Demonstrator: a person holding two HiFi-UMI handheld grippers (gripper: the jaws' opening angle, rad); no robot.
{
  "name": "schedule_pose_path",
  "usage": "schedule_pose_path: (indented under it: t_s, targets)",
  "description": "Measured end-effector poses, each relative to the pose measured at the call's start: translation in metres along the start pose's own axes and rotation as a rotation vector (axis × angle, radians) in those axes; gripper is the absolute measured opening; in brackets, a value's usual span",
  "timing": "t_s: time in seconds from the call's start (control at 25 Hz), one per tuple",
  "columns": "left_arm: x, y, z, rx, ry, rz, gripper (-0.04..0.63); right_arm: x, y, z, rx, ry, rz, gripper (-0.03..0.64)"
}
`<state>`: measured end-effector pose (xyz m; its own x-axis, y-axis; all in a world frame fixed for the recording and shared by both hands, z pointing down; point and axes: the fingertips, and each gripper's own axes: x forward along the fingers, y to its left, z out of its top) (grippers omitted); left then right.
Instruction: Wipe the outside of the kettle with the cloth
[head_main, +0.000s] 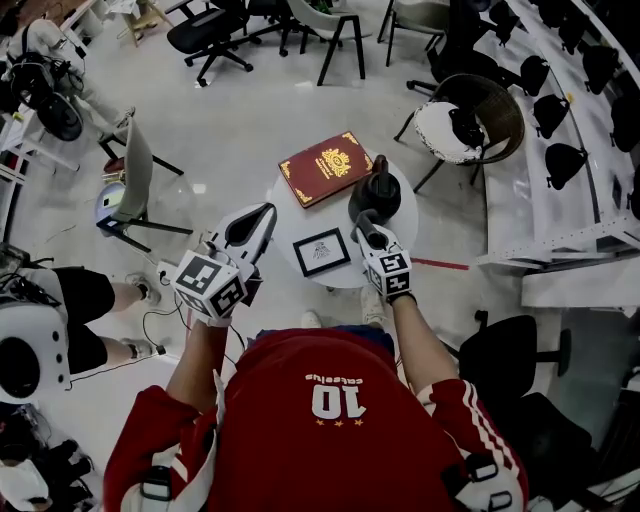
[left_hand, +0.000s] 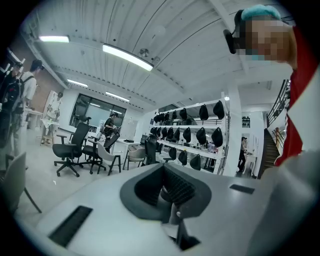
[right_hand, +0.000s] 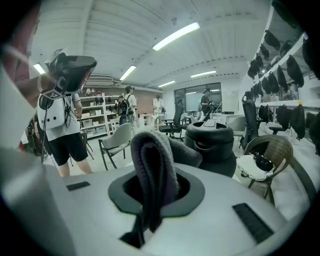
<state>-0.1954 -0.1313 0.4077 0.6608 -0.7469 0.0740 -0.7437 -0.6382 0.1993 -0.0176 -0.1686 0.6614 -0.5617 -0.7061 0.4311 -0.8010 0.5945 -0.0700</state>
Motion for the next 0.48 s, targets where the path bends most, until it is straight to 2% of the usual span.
schedule_pose_path:
  t_s: [0.48]
  targets:
    - [-0.018,0.033,0.004,-0.003,-0.023,0.046,0.008,0.039,0.014,0.02,-0.016,-0.008,0.042,0.048]
